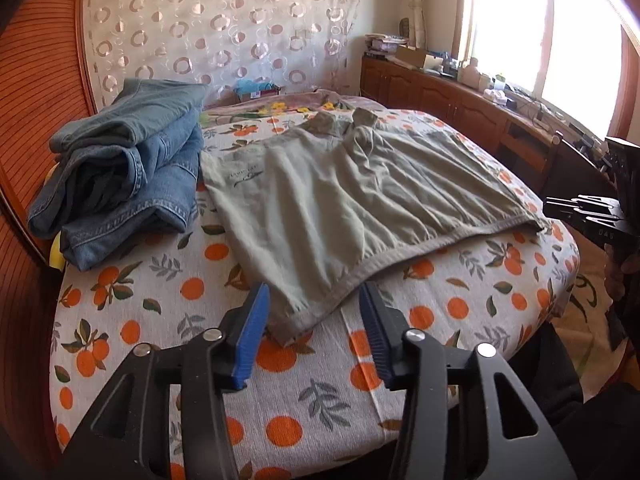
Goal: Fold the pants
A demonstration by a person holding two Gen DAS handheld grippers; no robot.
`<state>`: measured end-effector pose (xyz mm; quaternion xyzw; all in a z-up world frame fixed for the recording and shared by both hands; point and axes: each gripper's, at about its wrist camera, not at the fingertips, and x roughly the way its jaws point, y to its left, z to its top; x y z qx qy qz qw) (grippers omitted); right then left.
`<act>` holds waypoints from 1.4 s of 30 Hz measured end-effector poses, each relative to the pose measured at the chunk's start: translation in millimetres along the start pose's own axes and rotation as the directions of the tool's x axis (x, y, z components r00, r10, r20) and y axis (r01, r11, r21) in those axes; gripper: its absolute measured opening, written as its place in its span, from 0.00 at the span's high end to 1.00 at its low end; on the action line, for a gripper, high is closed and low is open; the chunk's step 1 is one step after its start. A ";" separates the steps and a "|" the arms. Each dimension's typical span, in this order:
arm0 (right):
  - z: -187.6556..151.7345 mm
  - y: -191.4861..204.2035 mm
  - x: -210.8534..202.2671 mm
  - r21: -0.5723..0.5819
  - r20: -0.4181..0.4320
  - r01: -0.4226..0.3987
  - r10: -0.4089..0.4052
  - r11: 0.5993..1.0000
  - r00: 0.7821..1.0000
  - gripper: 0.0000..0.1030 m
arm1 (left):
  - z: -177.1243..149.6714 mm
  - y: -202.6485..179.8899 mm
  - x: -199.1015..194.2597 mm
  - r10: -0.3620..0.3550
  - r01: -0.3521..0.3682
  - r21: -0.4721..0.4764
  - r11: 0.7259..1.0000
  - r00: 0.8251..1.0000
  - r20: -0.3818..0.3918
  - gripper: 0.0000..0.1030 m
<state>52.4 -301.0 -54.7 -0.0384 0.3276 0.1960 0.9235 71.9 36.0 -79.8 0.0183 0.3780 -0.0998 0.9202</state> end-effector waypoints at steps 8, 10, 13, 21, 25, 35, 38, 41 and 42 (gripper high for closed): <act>7.4 7.1 34.2 0.062 0.007 0.056 -0.057 0.996 0.998 0.71 | 19.2 4.5 26.6 0.010 -0.010 -0.029 1.000 1.000 -0.004 0.53; 4.5 10.0 42.1 0.061 -0.010 0.060 -0.059 0.996 0.998 0.71 | 18.9 5.9 32.9 0.017 -0.017 -0.030 0.999 1.000 -0.016 0.53; 0.7 9.3 49.5 0.056 -0.036 0.089 -0.087 0.994 0.996 0.70 | 16.0 8.9 42.1 0.032 -0.034 -0.032 0.999 0.999 -0.038 0.53; -7.2 2.8 43.9 0.082 -0.040 0.109 -0.106 0.991 0.994 0.64 | 1.0 15.2 58.2 0.054 -0.056 -0.032 0.998 0.996 -0.075 0.52; -12.3 -4.9 29.6 0.105 -0.044 0.126 -0.122 0.986 0.992 0.63 | -2.7 14.8 57.0 0.055 -0.056 -0.029 0.998 0.997 -0.048 0.52; -16.4 -19.4 23.7 0.164 -0.069 0.130 -0.120 0.978 0.990 0.63 | -8.7 15.5 52.6 0.056 -0.056 -0.028 0.998 0.998 -0.002 0.52; -17.3 -16.9 23.1 0.161 -0.063 0.138 -0.129 0.977 0.990 0.63 | -10.8 15.1 51.5 0.057 -0.056 -0.031 0.998 0.998 0.012 0.52; -19.3 -17.3 21.7 0.172 -0.065 0.110 -0.101 0.979 0.993 0.63 | -11.9 14.3 51.2 0.060 -0.060 -0.031 0.998 0.998 0.018 0.52; -19.2 -17.6 21.5 0.173 -0.065 0.105 -0.095 0.979 0.993 0.63 | -12.0 14.2 51.1 0.061 -0.060 -0.032 0.998 0.998 0.019 0.52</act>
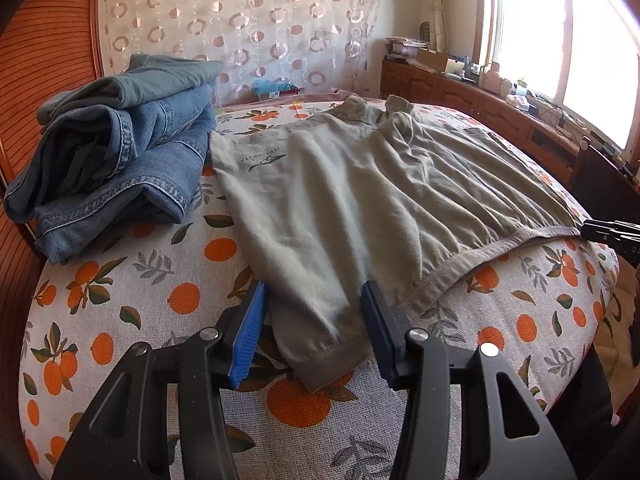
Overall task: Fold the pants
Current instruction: 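Withdraw both open tools from the waistband, then grasp the hem of one grey-green pants leg with the right tool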
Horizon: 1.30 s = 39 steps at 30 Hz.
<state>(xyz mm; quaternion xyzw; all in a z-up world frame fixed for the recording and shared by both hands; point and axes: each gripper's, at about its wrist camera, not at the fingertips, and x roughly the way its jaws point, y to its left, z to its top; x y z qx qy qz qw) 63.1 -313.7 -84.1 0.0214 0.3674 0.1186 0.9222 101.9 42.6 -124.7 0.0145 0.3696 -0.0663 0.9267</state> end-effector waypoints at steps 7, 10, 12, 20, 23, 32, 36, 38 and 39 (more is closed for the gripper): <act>-1.0 0.7 1.0 -0.026 -0.002 -0.008 0.008 1.000 1.000 0.88 | -1.1 -1.2 -0.6 0.005 -0.005 -0.004 1.000 1.000 0.012 0.50; 4.3 1.1 1.5 -0.021 0.005 -0.021 0.021 1.000 1.000 0.91 | 1.9 -1.8 -1.1 0.012 -0.012 -0.008 1.000 1.000 -0.011 0.50; 10.7 3.8 -1.3 -0.023 0.028 -0.034 0.035 0.999 0.999 0.92 | 4.1 -0.5 -2.3 0.012 -0.012 -0.022 1.000 0.999 -0.031 0.50; 57.2 45.8 -3.4 -0.099 0.109 -0.159 0.169 0.982 0.980 0.93 | 13.2 11.4 -28.4 0.035 -0.034 -0.046 0.998 0.999 0.016 0.50; 71.1 78.7 6.5 -0.148 0.116 -0.228 0.246 0.962 0.962 0.93 | 15.0 20.3 -38.7 0.052 -0.050 -0.061 0.997 0.998 0.034 0.50; 91.7 180.4 36.5 -0.248 0.036 -0.453 0.475 0.856 0.879 0.93 | 9.2 55.5 -54.9 0.112 -0.105 -0.121 0.987 0.993 0.046 0.50; 91.8 204.5 47.7 -0.289 -0.011 -0.500 0.519 0.816 0.854 0.93 | 4.9 67.7 -58.1 0.128 -0.120 -0.150 0.981 0.991 0.047 0.50; 87.1 210.9 58.3 -0.299 -0.042 -0.491 0.503 0.818 0.864 0.93 | 3.6 70.8 -58.1 0.128 -0.120 -0.158 0.980 0.991 0.045 0.50; 85.6 207.2 63.7 -0.297 -0.051 -0.488 0.497 0.821 0.866 0.92 | 2.7 71.1 -58.0 0.128 -0.120 -0.159 0.980 0.991 0.044 0.50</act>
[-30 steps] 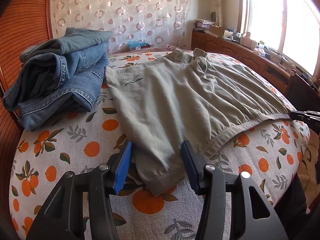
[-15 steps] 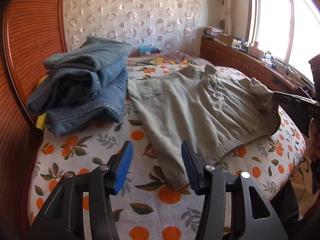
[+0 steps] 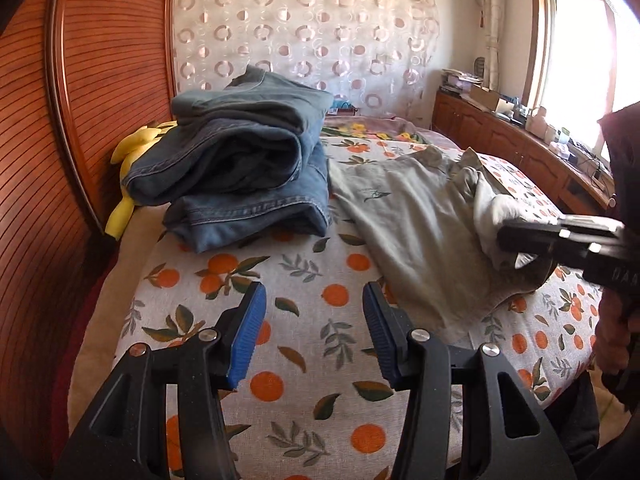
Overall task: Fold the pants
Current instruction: 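Grasp the hem of one grey-green pants leg with the right tool, then lift the held leg with the right tool and fold it over the other leg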
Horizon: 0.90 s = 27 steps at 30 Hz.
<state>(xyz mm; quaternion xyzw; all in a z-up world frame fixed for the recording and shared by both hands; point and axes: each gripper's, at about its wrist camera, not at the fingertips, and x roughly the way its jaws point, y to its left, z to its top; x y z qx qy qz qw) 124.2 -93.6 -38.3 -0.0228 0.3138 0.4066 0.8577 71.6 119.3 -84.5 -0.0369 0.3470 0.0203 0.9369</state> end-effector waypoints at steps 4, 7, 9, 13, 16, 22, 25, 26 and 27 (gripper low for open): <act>-0.7 -15.3 8.5 0.029 -0.034 0.026 -0.025 0.999 0.999 0.85 | -1.2 -3.9 1.9 -0.012 0.012 0.003 1.000 1.000 -0.001 0.50; -1.6 -19.6 -0.2 0.032 -0.024 0.068 -0.067 0.997 0.997 0.76 | 0.4 -13.2 3.3 -0.036 0.036 0.012 0.999 0.999 0.000 0.50; -6.9 -23.1 -11.6 0.032 -0.015 0.099 -0.098 0.995 0.995 0.74 | 1.2 -19.5 4.6 -0.052 0.052 0.022 0.998 0.999 -0.002 0.50; -18.5 -44.0 -30.3 0.060 -0.004 0.174 -0.174 0.983 0.985 0.72 | 5.0 -36.3 10.9 -0.081 0.081 0.046 0.996 0.997 -0.008 0.50; -25.0 -68.6 -38.8 0.098 -0.012 0.235 -0.235 0.967 0.972 0.72 | 8.9 -47.5 13.9 -0.104 0.105 0.059 0.993 0.995 -0.010 0.50; -29.1 -93.0 -56.5 0.104 -0.027 0.331 -0.330 0.938 0.944 0.66 | 15.9 -64.8 21.2 -0.146 0.147 0.070 0.987 0.989 -0.021 0.50; -25.9 -106.8 -48.8 0.079 -0.051 0.381 -0.378 0.921 0.924 0.63 | 18.3 -71.4 25.0 -0.169 0.171 0.070 0.983 0.985 -0.029 0.50; -23.8 -111.3 -42.7 0.069 -0.065 0.394 -0.390 0.917 0.919 0.63 | 18.3 -74.4 27.4 -0.175 0.177 0.071 0.982 0.984 -0.035 0.50; -23.1 -114.8 -38.6 0.059 -0.075 0.403 -0.398 0.913 0.914 0.63 | 17.8 -75.9 29.0 -0.176 0.179 0.074 0.981 0.984 -0.039 0.50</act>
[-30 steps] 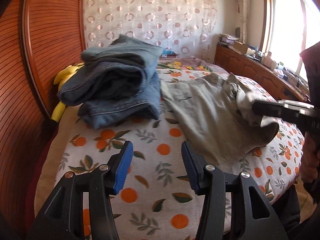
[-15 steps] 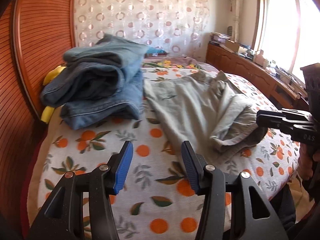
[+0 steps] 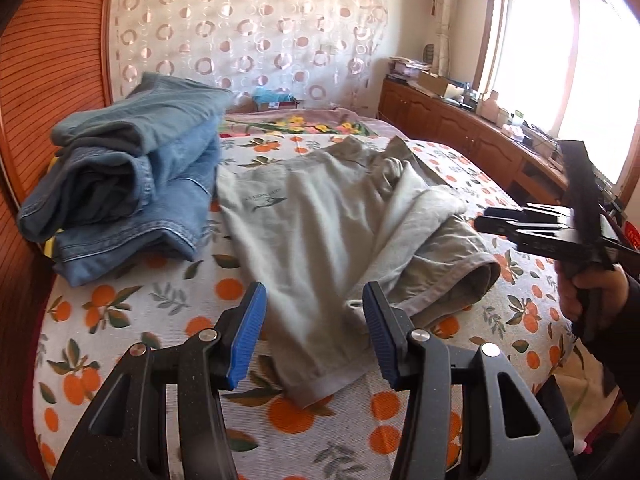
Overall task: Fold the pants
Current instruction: 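Lift the held leg with the right tool and fold it over the other leg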
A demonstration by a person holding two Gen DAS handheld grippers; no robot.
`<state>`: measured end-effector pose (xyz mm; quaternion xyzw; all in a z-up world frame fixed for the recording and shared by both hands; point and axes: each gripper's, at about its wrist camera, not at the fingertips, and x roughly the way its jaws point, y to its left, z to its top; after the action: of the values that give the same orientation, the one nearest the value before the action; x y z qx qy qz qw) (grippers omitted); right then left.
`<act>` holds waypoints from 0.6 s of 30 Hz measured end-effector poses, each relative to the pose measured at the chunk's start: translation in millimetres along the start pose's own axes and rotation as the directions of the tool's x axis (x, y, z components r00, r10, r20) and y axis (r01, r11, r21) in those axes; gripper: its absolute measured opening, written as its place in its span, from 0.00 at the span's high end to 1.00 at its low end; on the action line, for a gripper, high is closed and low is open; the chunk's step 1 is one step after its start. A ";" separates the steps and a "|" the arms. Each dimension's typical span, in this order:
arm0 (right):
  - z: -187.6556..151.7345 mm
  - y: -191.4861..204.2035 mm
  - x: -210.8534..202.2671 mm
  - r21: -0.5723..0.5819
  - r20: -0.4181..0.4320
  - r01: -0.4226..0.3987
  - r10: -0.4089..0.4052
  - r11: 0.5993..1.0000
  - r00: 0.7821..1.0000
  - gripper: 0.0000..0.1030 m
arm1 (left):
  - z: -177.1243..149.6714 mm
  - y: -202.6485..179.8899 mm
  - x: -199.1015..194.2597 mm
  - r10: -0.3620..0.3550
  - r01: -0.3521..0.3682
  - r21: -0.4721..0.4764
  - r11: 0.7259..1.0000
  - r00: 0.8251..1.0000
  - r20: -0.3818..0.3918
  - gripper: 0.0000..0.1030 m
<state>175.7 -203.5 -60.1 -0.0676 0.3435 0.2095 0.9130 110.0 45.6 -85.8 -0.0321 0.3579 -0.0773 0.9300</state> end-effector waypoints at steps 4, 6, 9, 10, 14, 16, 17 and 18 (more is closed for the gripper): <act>9.0 -5.5 20.3 -0.011 -0.049 0.025 -0.025 1.000 0.998 0.62 | -4.0 -5.0 6.6 -0.012 0.012 0.009 1.000 1.000 -0.022 0.50; 14.6 -4.8 24.0 -0.019 -0.053 0.033 -0.034 0.999 0.998 0.62 | -6.5 -6.8 9.8 -0.015 0.015 0.014 1.000 0.999 -0.035 0.50; 20.4 -0.7 26.4 -0.042 -0.060 0.038 -0.041 0.998 0.997 0.62 | -8.6 -10.3 12.8 -0.021 0.022 0.020 1.000 0.999 -0.046 0.50; 22.3 2.2 26.1 -0.048 -0.064 0.035 -0.038 0.998 0.997 0.62 | -8.8 -10.7 13.3 -0.023 0.024 0.021 0.999 0.999 -0.046 0.51; 30.3 10.0 30.6 -0.077 -0.068 0.035 -0.040 0.996 0.997 0.62 | -9.3 -14.9 15.7 -0.056 0.058 0.033 0.998 0.997 -0.054 0.65; 33.2 8.8 37.9 -0.080 -0.075 0.016 -0.022 0.997 0.997 0.64 | -9.8 -16.7 17.8 -0.060 0.063 0.039 0.997 0.996 -0.058 0.71; 33.9 7.5 39.7 -0.078 -0.072 0.012 -0.018 0.997 0.997 0.81 | -10.4 -17.8 19.9 -0.059 0.062 0.046 0.997 0.996 -0.064 0.73; 37.1 5.1 42.7 -0.072 -0.067 0.009 -0.014 0.997 0.998 0.87 | -10.9 -18.1 21.4 -0.060 0.063 0.048 0.997 0.996 -0.070 0.77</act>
<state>224.6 -174.6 -60.0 -0.1095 0.3659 0.2142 0.8990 116.1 24.1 -105.9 -0.0170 0.3863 -0.1160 0.9149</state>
